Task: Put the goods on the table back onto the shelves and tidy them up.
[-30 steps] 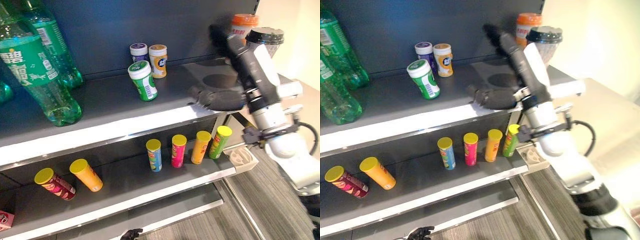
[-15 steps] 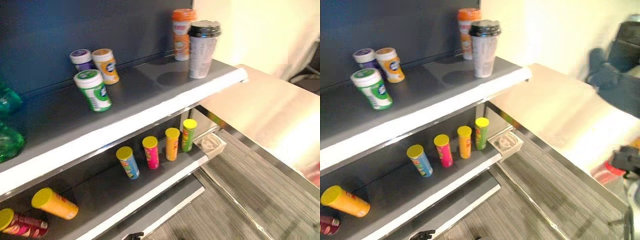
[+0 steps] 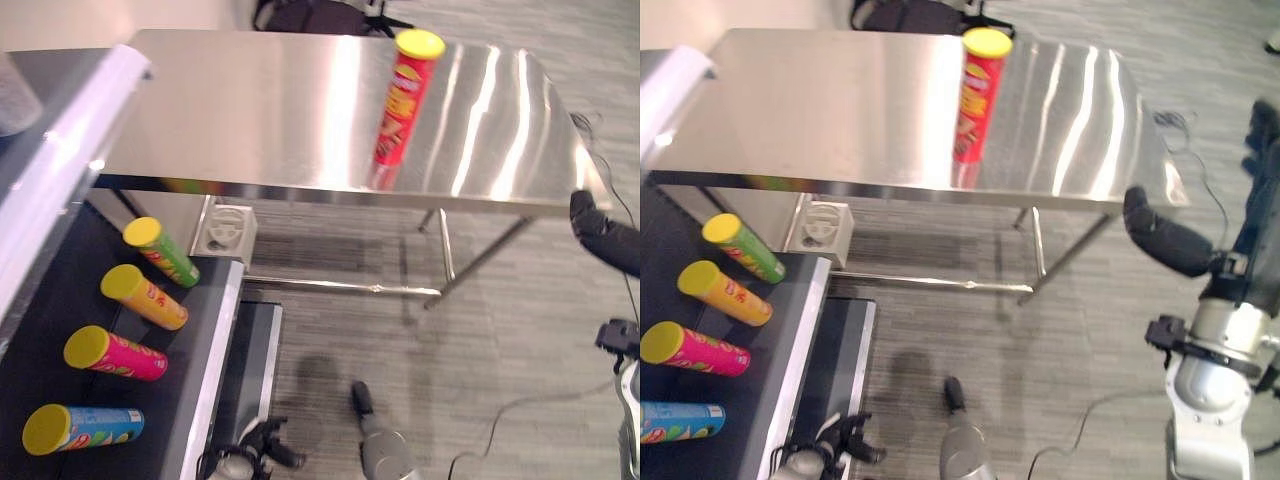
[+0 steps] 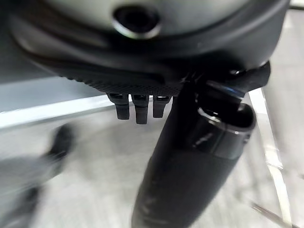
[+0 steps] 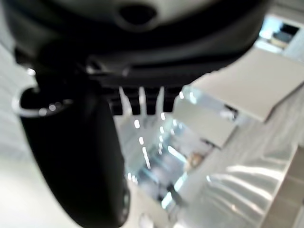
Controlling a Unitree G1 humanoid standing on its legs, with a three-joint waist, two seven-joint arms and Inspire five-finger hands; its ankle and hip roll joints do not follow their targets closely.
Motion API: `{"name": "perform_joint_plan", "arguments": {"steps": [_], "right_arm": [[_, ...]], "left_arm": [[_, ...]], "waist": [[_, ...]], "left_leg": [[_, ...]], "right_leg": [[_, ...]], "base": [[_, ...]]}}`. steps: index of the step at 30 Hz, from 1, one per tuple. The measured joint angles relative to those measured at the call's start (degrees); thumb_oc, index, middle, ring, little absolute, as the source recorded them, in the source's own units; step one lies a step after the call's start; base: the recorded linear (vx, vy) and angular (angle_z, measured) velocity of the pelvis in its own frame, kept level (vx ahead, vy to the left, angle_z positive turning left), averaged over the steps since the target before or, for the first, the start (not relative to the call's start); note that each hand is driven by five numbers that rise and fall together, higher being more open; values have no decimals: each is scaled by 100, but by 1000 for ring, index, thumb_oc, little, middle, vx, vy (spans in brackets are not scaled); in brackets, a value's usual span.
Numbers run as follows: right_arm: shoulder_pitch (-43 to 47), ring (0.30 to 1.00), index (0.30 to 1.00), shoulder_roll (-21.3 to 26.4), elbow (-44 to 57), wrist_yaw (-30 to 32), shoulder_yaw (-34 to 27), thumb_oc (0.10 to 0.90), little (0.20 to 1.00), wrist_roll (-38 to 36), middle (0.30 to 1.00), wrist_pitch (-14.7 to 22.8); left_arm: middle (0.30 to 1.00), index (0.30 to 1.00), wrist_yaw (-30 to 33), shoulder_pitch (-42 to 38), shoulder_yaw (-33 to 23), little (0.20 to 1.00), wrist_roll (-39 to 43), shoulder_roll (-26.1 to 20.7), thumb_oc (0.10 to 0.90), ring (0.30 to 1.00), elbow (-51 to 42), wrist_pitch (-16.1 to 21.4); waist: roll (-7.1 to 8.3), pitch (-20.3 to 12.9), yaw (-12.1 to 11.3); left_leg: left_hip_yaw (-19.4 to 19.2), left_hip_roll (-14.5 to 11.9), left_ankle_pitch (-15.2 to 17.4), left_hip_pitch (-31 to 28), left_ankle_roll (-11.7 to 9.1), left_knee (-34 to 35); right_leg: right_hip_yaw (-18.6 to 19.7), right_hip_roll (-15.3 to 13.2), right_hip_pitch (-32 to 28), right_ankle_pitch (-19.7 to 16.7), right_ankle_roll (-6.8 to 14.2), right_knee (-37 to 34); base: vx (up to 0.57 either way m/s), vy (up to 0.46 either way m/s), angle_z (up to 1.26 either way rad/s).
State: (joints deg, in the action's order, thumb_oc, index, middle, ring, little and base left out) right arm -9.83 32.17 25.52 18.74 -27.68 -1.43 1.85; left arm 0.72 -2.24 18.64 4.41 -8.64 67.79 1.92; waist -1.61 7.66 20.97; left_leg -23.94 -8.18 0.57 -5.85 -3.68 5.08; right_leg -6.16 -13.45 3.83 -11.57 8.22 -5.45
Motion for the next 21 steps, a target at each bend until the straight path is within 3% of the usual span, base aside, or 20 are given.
{"name": "perform_joint_plan", "arguments": {"steps": [1,2,6,9,12,15,21], "right_arm": [[62,900,900,-84,-95,-41,-81,800,900,-64,900,74],[324,900,900,-343,-433,-253,-76,800,900,-243,900,-24],[412,900,900,-294,-635,-326,-107,800,900,-270,900,-180],[549,900,900,-290,-801,-299,15,800,900,-344,900,-163],[766,900,900,-292,-1018,-266,178,800,900,-560,900,-90],[820,900,900,-293,-1232,-246,284,800,900,-1053,900,-4],[905,900,900,-293,-2151,-370,314,800,900,-1711,900,76]], "left_arm": [[900,900,31,33,-131,900,0,-38,800,900,83,78],[900,900,131,-156,-198,900,2,56,800,900,144,118],[900,900,95,-238,-167,900,4,434,800,900,-162,180],[900,900,103,-251,-250,900,9,497,800,900,-192,220],[900,900,106,-19,-316,900,9,474,800,900,-25,180],[900,900,78,245,-339,900,12,456,800,900,9,168],[900,900,-13,401,-413,900,17,328,800,900,6,151]], "waist": [[58,-71,-207],[-72,-58,-521],[-162,-158,-484],[-68,-435,-462],[-84,-544,-510],[-192,-631,-782],[-290,-659,-933]], "left_leg": [[154,-60,-129,16,-184,5],[152,-201,-484,-24,-88,8],[259,-311,-548,-213,-172,9],[278,-453,-540,-206,-176,9],[278,-552,-546,-281,-174,6],[342,-619,-546,-256,-170,7],[567,-622,-573,-168,-131,6]], "right_leg": [[168,-34,-140,414,201,42],[108,178,-234,631,126,184],[-109,280,-678,857,86,83],[-143,428,-740,871,66,19],[-151,527,-804,866,35,20],[-187,603,-830,890,21,20],[-437,599,-924,939,43,19]], "base": [[88,-103,65],[122,-166,64],[106,-184,29],[65,-182,11],[43,-177,0],[24,-129,9],[1,-66,24]]}}
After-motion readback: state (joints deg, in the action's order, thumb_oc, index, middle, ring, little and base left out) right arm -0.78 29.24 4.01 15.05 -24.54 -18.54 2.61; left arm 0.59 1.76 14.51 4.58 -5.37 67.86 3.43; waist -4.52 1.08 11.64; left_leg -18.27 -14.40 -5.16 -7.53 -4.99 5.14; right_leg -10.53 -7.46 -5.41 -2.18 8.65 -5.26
